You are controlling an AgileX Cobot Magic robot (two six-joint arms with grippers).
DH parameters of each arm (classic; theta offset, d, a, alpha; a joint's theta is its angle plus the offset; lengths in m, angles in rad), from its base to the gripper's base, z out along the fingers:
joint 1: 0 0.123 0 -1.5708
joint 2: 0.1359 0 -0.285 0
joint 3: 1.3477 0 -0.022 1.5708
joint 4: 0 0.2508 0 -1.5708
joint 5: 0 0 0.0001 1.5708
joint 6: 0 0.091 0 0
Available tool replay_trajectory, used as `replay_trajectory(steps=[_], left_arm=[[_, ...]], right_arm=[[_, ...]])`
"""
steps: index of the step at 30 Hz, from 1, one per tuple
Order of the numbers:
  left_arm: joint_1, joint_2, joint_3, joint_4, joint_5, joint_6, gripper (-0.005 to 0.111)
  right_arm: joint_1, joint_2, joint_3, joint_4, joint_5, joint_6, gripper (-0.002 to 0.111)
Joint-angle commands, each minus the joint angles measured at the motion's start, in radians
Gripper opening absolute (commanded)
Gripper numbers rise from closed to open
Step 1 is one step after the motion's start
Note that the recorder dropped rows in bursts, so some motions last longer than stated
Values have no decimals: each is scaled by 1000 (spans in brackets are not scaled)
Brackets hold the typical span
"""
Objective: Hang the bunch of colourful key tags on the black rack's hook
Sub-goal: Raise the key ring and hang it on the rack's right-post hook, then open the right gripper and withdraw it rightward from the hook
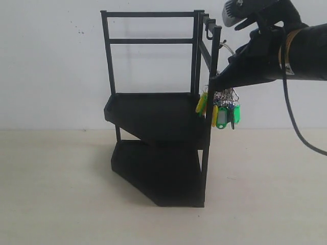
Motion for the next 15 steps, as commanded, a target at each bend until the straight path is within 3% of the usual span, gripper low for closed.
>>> replay_trajectory(steps=[1, 2, 6, 7, 15], left_arm=[[-1, 4, -2, 0, 0, -6, 4], [-1, 4, -2, 0, 0, -6, 4], [-1, 4, -2, 0, 0, -6, 4], [-1, 4, -2, 0, 0, -6, 4], [-1, 4, -2, 0, 0, -6, 4]], right_arm=[[-8, -4, 4, -15, -23, 5, 3], [-8, -4, 4, -19, -25, 5, 6], [-8, -4, 4, -24, -51, 5, 52], [-8, -4, 4, -24, -42, 5, 57], [-8, -101, 4, -14, 98, 10, 58]])
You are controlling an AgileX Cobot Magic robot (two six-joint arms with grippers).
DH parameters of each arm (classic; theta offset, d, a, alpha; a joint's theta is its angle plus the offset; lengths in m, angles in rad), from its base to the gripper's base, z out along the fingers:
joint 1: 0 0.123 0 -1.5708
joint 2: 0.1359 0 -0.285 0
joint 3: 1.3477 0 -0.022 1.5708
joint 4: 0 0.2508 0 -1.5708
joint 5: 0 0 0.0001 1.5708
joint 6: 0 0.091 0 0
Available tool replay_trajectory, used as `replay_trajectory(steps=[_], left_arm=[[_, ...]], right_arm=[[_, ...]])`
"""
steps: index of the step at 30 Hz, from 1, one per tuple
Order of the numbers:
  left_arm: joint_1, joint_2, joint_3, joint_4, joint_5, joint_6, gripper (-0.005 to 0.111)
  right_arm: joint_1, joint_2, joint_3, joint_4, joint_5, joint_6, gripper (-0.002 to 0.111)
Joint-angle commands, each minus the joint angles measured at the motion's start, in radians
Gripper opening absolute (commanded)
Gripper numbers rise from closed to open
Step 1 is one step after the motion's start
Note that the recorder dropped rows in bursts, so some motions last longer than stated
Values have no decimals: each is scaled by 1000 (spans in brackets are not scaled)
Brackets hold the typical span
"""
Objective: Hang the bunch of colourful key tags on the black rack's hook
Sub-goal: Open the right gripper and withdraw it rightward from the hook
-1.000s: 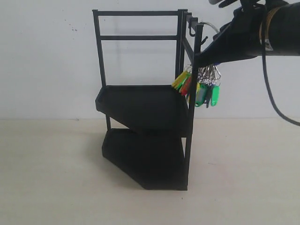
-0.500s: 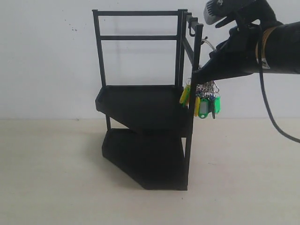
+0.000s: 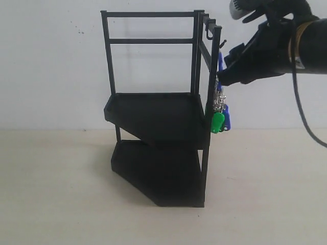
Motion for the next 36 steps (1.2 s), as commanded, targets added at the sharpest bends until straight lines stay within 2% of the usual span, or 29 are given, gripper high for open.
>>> replay_trajectory(steps=[1, 4, 8, 10, 13, 18, 19, 23, 28, 36], left_arm=[[-1, 4, -2, 0, 0, -6, 4], [-1, 4, -2, 0, 0, -6, 4], [-1, 4, -2, 0, 0, -6, 4], [-1, 4, -2, 0, 0, -6, 4], [-1, 4, -2, 0, 0, -6, 4], [-1, 4, -2, 0, 0, -6, 4], [-1, 4, -2, 0, 0, -6, 4], [-1, 4, -2, 0, 0, -6, 4], [-1, 4, -2, 0, 0, -6, 4], [-1, 4, -2, 0, 0, -6, 4]], right_arm=[[-4, -74, 1, 6, 96, 7, 58], [-4, -113, 1, 58, 190, -15, 58], [-4, -166, 48, 191, 260, -166, 58], [-4, -198, 92, 239, 298, -206, 54], [-4, -247, 148, 275, 335, -190, 38], [-4, -290, 173, 518, 436, -188, 3], [-4, -290, 173, 563, 454, -188, 0], [-2, -290, 176, 783, 537, -203, 0], [-2, -290, 176, 960, 638, -199, 0], [-2, -290, 176, 999, 629, -199, 0]])
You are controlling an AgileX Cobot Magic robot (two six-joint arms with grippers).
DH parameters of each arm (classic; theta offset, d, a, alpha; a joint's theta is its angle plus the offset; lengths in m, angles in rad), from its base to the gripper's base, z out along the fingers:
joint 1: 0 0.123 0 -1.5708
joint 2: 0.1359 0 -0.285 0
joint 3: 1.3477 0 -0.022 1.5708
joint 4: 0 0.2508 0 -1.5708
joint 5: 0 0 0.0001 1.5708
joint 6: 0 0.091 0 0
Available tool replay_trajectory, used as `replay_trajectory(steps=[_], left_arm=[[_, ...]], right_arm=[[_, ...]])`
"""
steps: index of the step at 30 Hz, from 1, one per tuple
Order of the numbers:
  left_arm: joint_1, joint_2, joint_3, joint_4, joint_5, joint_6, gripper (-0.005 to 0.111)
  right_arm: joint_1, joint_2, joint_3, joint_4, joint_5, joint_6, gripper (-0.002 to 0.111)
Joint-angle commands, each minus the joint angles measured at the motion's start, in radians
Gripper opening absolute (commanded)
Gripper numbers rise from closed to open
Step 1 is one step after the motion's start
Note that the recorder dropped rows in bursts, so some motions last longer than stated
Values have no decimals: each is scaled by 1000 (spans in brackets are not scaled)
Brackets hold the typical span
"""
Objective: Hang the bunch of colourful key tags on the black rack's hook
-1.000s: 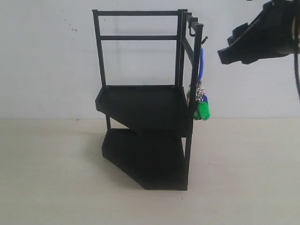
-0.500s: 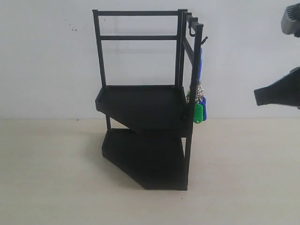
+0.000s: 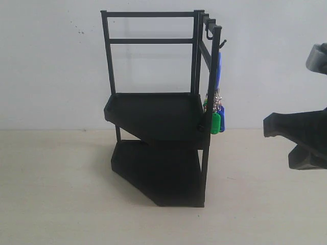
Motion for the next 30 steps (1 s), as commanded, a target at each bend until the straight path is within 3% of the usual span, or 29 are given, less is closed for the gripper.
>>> replay_trajectory(steps=[1, 11, 20, 26, 30], left_arm=[[-1, 4, -2, 0, 0, -6, 4], [-1, 4, -2, 0, 0, -6, 4], [-1, 4, -2, 0, 0, -6, 4], [-1, 4, -2, 0, 0, -6, 4], [-1, 4, -2, 0, 0, -6, 4]], right_arm=[[0, -7, 5, 3, 0, -6, 0], [0, -7, 15, 9, -30, 27, 0], [-12, -120, 340, 37, -586, -10, 0], [-87, -354, 611, 39, -820, -32, 0], [-164, -533, 737, 39, -872, -31, 0]])
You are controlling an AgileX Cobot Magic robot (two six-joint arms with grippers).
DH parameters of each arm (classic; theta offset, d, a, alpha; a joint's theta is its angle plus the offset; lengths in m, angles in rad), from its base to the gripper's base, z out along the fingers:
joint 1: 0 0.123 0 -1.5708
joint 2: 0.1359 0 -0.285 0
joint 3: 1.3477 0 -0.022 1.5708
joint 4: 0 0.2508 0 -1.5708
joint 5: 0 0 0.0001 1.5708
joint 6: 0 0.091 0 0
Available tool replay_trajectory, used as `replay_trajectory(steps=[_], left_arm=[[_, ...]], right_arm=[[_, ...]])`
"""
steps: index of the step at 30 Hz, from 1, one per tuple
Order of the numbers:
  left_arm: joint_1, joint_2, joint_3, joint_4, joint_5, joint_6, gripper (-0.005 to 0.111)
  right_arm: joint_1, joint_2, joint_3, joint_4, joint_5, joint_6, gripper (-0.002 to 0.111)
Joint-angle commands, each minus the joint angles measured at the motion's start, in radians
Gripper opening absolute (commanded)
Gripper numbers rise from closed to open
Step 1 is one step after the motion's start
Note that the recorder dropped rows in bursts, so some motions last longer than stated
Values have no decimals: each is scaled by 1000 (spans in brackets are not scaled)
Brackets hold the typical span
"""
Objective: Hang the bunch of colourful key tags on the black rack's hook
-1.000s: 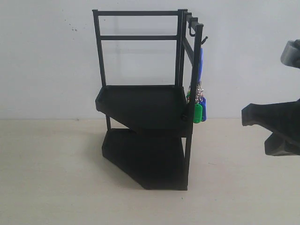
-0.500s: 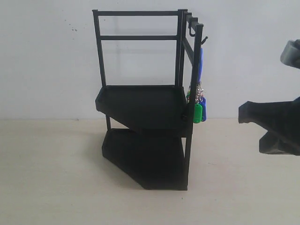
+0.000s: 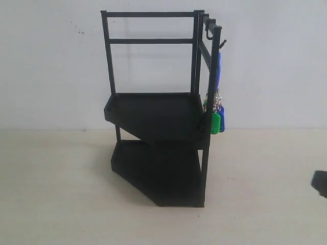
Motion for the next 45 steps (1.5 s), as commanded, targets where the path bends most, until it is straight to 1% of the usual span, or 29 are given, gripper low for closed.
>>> replay_trajectory(steps=[1, 7, 11, 14, 19, 21, 26, 28, 31, 38, 45], left_arm=[[-1, 4, -2, 0, 0, -6, 4], [-1, 4, -2, 0, 0, -6, 4], [-1, 4, -2, 0, 0, -6, 4], [-1, 4, -2, 0, 0, -6, 4], [-1, 4, -2, 0, 0, -6, 4], [-1, 4, -2, 0, 0, -6, 4], [-1, 4, -2, 0, 0, -6, 4], [-1, 4, -2, 0, 0, -6, 4], [-1, 4, -2, 0, 0, -6, 4], [-1, 4, -2, 0, 0, -6, 4], [-1, 4, -2, 0, 0, -6, 4]], right_arm=[[-83, -200, 142, -4, -76, -7, 0], [-176, -505, 278, -4, -80, 35, 0], [-240, -662, 325, -4, -77, 71, 0], [-286, -718, 325, -4, -67, 110, 0], [-347, -718, 325, -4, 4, 156, 0], [-351, -718, 325, -13, 46, 98, 0], [-351, -718, 325, -18, 173, -240, 0], [-351, -718, 325, -18, 230, -324, 0], [-351, -718, 325, -18, 296, -355, 0], [-351, -718, 325, -18, 298, -475, 0], [-351, -718, 325, -16, 305, -454, 0]])
